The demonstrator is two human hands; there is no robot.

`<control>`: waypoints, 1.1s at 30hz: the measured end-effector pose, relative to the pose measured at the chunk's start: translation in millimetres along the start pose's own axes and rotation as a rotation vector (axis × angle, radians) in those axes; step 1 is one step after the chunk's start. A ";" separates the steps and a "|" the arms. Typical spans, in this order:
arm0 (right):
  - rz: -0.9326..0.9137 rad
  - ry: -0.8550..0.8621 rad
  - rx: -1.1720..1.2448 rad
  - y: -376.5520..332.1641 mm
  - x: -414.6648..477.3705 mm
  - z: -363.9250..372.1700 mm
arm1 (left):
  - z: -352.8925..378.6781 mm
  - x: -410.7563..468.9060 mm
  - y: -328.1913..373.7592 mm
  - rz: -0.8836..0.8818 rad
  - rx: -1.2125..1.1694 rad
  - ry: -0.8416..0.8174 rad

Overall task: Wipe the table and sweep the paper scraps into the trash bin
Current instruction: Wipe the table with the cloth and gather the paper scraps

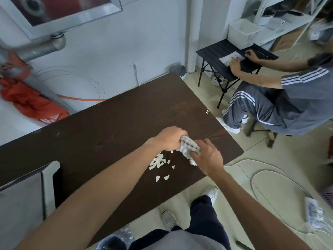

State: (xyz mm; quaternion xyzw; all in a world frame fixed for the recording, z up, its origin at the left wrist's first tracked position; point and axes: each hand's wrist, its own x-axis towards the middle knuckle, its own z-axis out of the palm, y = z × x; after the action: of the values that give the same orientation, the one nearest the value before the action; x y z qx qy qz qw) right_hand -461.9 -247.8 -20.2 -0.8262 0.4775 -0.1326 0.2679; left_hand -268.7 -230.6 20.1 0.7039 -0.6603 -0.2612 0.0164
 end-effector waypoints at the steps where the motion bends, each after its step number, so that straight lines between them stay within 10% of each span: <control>1: 0.005 0.015 -0.012 7.3 5.4 -7.3 | -2.0 9.0 7.3 0.014 0.000 0.023; 16: 0.299 0.113 -0.058 127.5 22.8 -66.1 | 24.0 105.7 117.1 0.218 0.092 0.046; 33: 0.407 0.065 0.269 22.0 -42.7 26.5 | 31.5 25.8 36.9 0.198 0.154 -0.060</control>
State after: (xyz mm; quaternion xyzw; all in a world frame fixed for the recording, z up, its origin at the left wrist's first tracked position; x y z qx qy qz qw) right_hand -486.9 -211.6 -53.0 -0.6652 0.6205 -0.1648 0.3813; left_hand -315.1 -249.4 -2.4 0.6265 -0.7448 -0.2277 -0.0315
